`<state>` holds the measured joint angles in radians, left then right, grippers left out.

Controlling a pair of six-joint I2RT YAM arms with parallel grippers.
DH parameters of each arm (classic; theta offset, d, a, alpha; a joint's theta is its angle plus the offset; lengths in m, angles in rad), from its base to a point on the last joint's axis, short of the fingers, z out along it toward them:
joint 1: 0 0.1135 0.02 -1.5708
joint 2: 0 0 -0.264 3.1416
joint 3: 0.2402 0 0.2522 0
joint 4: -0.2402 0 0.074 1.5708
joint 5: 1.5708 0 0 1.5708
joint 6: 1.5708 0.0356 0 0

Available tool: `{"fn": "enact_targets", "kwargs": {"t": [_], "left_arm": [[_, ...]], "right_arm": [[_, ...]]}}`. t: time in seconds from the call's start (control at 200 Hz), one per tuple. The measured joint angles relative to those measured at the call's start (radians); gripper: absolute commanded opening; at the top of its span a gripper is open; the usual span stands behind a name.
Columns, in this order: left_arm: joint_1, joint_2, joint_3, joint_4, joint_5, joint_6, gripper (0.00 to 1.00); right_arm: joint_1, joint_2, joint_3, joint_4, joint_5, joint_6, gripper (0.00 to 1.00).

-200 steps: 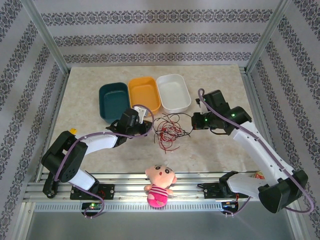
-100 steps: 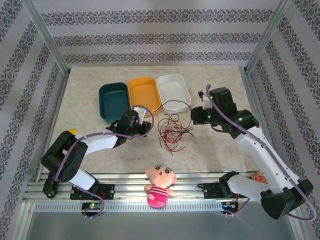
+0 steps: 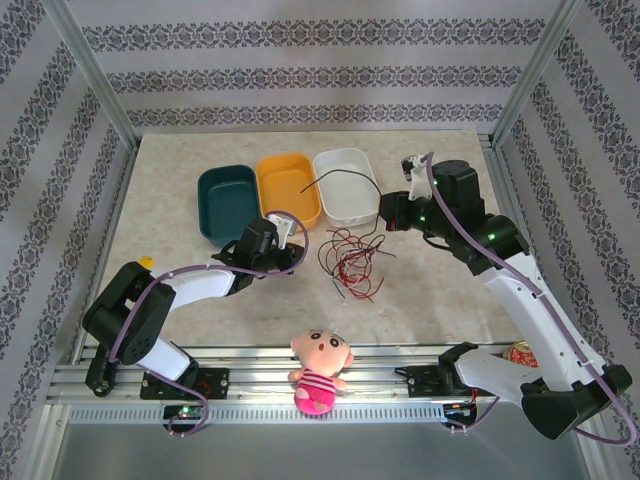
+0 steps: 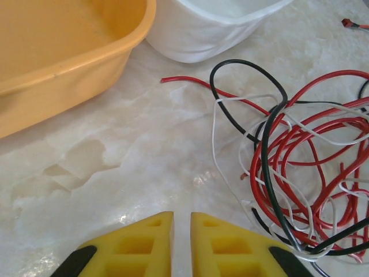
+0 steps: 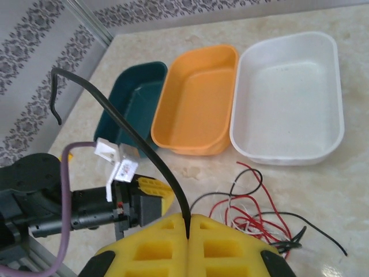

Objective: Untangle the cables

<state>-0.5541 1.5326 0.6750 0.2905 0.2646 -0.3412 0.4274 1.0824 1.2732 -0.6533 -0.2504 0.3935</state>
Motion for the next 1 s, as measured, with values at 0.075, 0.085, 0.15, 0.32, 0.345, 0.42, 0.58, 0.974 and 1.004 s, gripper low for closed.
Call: {"fn": "enact_targets", "kwargs": {"t": [0.075, 0.085, 0.15, 0.32, 0.345, 0.42, 0.58, 0.974, 1.004], "left_arm": [[0.0, -0.002, -0.002, 0.005, 0.025, 0.009, 0.39], [0.0, -0.003, -0.004, 0.007, 0.03, 0.018, 0.41], [0.0, -0.019, -0.021, 0.031, 0.064, 0.029, 0.49], [-0.011, -0.108, -0.093, 0.148, 0.147, 0.1, 0.64], [-0.015, -0.116, -0.093, 0.155, 0.153, 0.106, 0.67], [-0.028, -0.124, -0.093, 0.191, 0.173, 0.137, 0.74], [-0.055, -0.098, -0.093, 0.262, 0.212, 0.174, 0.91], [-0.089, 0.154, 0.038, 0.464, 0.232, 0.217, 0.92], [-0.088, 0.168, 0.055, 0.471, 0.232, 0.219, 0.89]], "right_arm": [[0.0, 0.0, 0.009, 0.015, -0.006, 0.0, 0.0], [0.0, 0.0, 0.01, 0.018, -0.006, 0.001, 0.0], [0.0, 0.001, 0.014, 0.026, -0.006, 0.002, 0.0], [0.0, 0.019, 0.014, 0.037, -0.005, 0.012, 0.0], [0.0, 0.022, 0.014, 0.038, -0.005, 0.013, 0.0], [0.0, 0.026, 0.014, 0.038, -0.001, 0.02, 0.0], [0.0, 0.026, 0.043, 0.047, -0.001, 0.024, 0.0], [0.0, 0.025, 0.055, 0.161, -0.01, 0.06, 0.0], [0.0, 0.024, 0.055, 0.169, -0.013, 0.062, 0.0]]}}
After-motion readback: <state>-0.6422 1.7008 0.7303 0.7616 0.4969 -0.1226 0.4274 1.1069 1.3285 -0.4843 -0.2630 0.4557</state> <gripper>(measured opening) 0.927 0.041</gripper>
